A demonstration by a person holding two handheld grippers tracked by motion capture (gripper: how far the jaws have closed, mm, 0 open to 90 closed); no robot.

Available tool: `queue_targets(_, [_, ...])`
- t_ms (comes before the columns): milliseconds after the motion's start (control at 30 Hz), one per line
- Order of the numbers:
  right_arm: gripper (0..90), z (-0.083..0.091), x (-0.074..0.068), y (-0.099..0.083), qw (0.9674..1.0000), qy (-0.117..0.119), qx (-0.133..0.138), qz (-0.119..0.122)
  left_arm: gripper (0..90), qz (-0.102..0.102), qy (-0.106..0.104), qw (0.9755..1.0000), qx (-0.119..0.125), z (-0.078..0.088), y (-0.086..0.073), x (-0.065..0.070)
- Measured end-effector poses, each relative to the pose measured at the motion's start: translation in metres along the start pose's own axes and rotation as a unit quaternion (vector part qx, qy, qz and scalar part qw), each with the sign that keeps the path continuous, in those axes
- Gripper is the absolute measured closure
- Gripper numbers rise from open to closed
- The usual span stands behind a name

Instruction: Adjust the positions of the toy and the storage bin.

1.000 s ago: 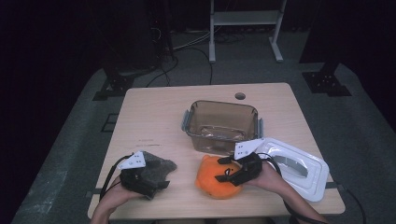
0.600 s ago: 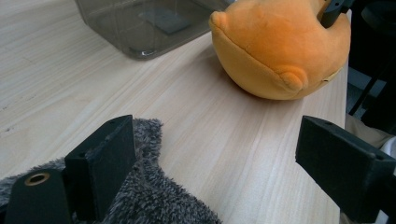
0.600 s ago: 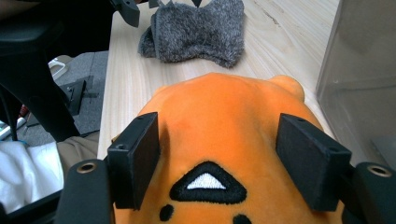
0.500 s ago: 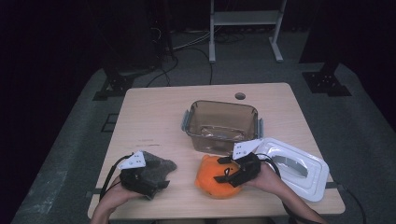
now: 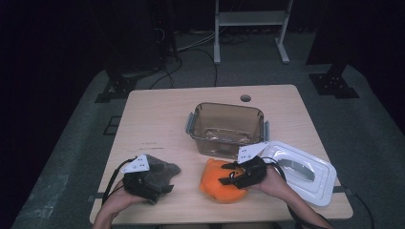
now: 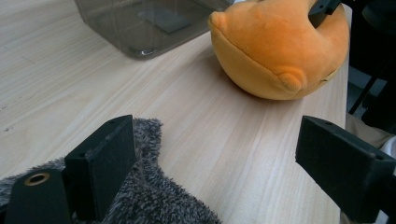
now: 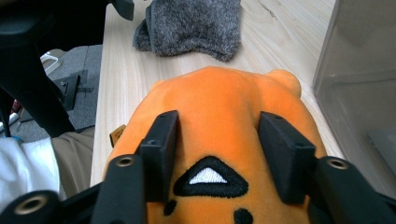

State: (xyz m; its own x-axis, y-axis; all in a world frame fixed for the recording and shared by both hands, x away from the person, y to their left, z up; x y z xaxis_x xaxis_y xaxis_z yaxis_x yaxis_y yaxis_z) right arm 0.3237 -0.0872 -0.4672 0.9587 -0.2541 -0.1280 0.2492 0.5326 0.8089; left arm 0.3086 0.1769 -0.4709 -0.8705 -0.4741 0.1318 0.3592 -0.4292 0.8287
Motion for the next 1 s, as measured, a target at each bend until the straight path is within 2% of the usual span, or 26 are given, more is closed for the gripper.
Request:
queue_targets(300, [62.5,0.000,-0.002,0.003,0.9999,0.009,0.007,-0.007,11.6,0.000,0.000,1.0000,0.000,0.000,0.000,0.000])
queue_targets(400, [65.5,0.001,-0.004,0.007,0.9999,0.009,0.007,-0.002,11.6,0.000,0.000,1.0000,0.003,0.000,0.001,0.000])
queue_targets(767, [70.0,0.002,-0.012,0.018,0.9994,0.032,0.001,0.013,11.5,0.001,0.001,1.0000,0.004,0.002,0.001,-0.001])
queue_targets(1000, [69.9,0.009,-0.016,0.028,0.9989,0.042,0.011,0.015,11.5,0.001,0.001,1.0000,0.004,0.002,0.001,-0.001])
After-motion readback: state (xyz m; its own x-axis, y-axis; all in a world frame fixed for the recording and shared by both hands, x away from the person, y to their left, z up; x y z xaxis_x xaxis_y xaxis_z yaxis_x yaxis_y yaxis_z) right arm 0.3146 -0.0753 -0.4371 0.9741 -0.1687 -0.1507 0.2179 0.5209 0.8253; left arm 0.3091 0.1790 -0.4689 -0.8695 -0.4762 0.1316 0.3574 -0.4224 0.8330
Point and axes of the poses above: each handheld gripper's, and its own axes: z roughly backward along the jaws, y roughly out of its top, x roughly to its right, the point moved 7 cm from there along -z, roughly forward along the jaws
